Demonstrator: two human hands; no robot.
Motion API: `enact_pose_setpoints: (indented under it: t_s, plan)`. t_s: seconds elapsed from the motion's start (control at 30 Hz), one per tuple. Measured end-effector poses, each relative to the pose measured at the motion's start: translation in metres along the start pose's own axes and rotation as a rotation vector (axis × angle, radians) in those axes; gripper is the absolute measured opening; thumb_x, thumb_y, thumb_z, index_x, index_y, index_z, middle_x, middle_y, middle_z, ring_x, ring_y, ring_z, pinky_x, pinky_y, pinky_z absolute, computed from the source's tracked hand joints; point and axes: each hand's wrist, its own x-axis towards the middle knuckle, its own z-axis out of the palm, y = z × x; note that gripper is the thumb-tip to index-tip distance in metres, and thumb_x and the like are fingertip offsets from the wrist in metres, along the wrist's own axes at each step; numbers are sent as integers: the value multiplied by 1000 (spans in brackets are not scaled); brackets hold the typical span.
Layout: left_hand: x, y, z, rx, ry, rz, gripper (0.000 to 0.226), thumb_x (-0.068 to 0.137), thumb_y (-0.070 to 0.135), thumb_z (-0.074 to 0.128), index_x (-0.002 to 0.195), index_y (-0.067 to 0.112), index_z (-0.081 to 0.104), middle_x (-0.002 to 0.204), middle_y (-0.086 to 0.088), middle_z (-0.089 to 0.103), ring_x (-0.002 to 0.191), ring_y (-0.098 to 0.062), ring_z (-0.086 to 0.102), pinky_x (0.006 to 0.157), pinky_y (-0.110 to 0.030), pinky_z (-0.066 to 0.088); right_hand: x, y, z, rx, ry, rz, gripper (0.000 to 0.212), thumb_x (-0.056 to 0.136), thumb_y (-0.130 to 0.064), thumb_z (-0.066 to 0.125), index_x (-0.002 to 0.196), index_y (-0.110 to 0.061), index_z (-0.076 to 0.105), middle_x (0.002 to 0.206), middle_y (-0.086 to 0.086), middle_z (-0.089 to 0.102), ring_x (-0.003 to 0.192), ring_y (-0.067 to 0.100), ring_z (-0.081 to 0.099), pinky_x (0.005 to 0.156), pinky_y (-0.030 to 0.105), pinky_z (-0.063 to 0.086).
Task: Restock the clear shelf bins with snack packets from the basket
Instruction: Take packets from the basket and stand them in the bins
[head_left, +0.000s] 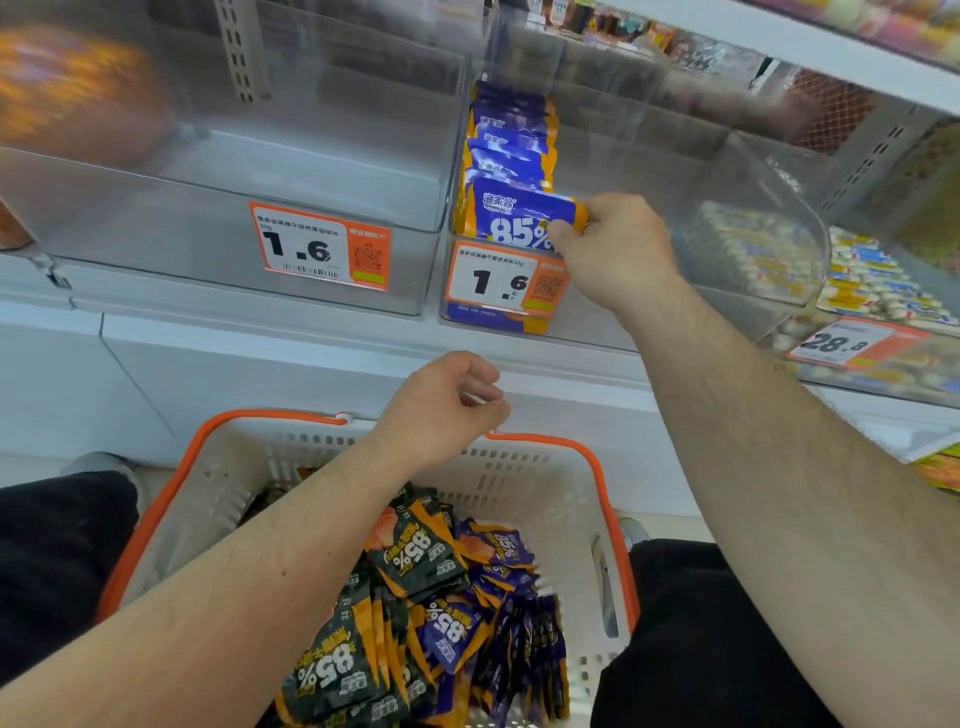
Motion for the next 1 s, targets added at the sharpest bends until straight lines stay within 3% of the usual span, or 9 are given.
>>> enact_pose_setpoints:
  t_s: [0.1,0.17,0.27,0.4,0.47,0.53,0.67,0.8,1.0]
  plan:
    - [-2,-17,10,85,-96,-22,23,87,25,71,105,28,59,100,15,68,86,1,62,67,-12,44,-18,13,5,-28,355,-178,39,86,-32,61,119,-12,57,115,8,61,107,27,59,90,40,47]
    - [-7,-32,18,153,-162,-34,21,87,21,69,104,27,59,99,13,67,86,0,61,65,-10,42,-39,23,15,-14,500,-484,30,81,-23,56,106,-7,62,104,11,61,95,30,60,79,41,47]
    - [-15,-54,30,237,-246,-62,18,86,19,69,101,25,62,97,12,65,89,-6,62,71,-16,47,-80,51,47,-144,124,-759,16,79,-17,55,88,-9,65,87,9,64,81,33,62,71,39,47]
    - [-23,-84,44,393,-336,-75,20,84,24,68,102,28,62,100,10,65,92,-9,60,82,-25,50,-127,110,97,-663,-927,-492,14,85,-18,53,91,-17,66,93,4,67,84,27,62,74,40,55]
    - [-24,-95,48,421,-380,-91,24,84,28,70,105,30,59,103,12,64,92,-6,58,80,-22,46,-146,134,120,-833,-1114,-417,11,85,-13,53,77,-12,61,77,7,62,69,28,57,66,43,55]
    - [-25,-100,51,434,-399,-101,25,85,32,70,108,31,58,105,12,63,94,-7,58,80,-22,46,-163,150,139,-820,-1143,-298,12,87,-8,51,79,-10,60,75,10,60,65,29,53,64,46,54]
    - [-26,-100,52,454,-419,-110,30,87,31,68,115,27,59,108,10,64,98,-10,60,87,-28,50,-193,175,165,-719,-1139,-76,36,92,-11,47,125,-18,58,121,10,61,107,31,58,88,41,53]
    - [-30,-95,51,464,-426,-109,30,87,31,67,115,27,59,109,10,64,99,-9,58,86,-26,49,-212,189,178,-658,-1064,83,30,88,-12,49,111,-18,66,114,9,65,103,30,61,83,36,52]
    - [-27,-87,40,436,-379,-90,27,87,26,65,114,27,61,109,11,65,99,-7,59,89,-27,50,-185,168,156,-671,-1064,-78,27,89,-5,53,105,-16,72,108,7,69,98,27,63,82,36,55]
